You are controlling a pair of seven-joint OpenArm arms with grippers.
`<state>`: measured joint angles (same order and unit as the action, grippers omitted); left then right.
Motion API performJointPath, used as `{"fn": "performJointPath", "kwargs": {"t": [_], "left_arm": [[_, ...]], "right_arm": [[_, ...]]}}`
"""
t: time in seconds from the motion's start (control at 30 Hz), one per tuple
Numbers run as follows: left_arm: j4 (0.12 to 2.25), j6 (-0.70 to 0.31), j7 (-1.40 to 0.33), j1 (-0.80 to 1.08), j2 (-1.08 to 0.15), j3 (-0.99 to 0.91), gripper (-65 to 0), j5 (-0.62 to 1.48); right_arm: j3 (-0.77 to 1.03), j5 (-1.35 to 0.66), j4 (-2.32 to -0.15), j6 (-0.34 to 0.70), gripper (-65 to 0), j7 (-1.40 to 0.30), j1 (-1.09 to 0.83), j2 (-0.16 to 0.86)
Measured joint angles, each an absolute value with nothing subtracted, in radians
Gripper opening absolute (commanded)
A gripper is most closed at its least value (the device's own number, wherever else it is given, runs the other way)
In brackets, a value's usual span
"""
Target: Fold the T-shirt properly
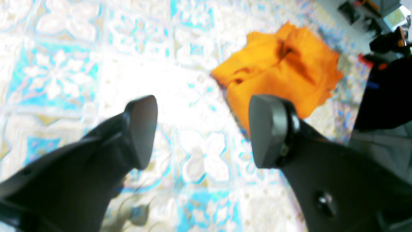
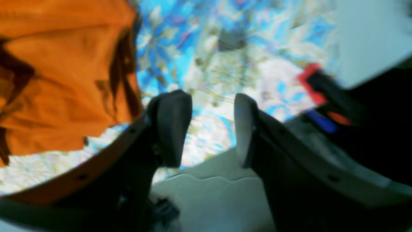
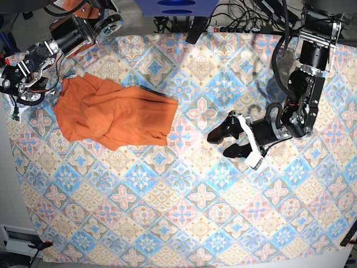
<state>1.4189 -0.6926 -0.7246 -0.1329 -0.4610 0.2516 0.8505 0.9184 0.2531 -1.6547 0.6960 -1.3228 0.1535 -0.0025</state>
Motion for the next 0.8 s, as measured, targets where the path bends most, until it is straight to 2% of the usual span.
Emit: {"fn": "performJointPath", "kwargs": {"t": [0.1, 0.33, 0.53, 0.6, 0.7, 0.8], "left_arm": [[1.419, -0.685, -0.723, -0.136, -0.468, 0.246, -22.3, 0.846], [1.419, -0.688, -0.725, -0.133, -0.462, 0.249, -22.3, 0.77], [1.419, -0.692, -0.725, -0.133, -0.458, 0.25, -22.3, 0.733], [1.419, -0.693, -0.724, -0.133, -0.457, 0.252, -22.3, 0.735], [1.419, -0.693, -0.725, -0.133, -0.458, 0.253, -22.3, 0.736], [1.419, -0.693, -0.725, -0.132, -0.458, 0.254, -22.3, 0.736]], "right_arm": [[0.918, 0.249, -1.571, 0.696, -39.8, -1.315, 0.181, 0.004], [0.918, 0.246, -1.561, 0.696, -39.8, -1.322, 0.194, -0.017], [0.883, 0.123, -1.559, 0.696, -39.6, -1.38, 0.204, -0.025], [0.842, 0.089, -1.567, 0.696, -37.7, -1.422, 0.193, -0.02], [0.815, -0.001, -1.642, 0.698, -31.0, -1.406, 0.2, -0.01], [0.817, -0.004, -1.694, 0.696, -24.7, -1.393, 0.212, 0.006]]}}
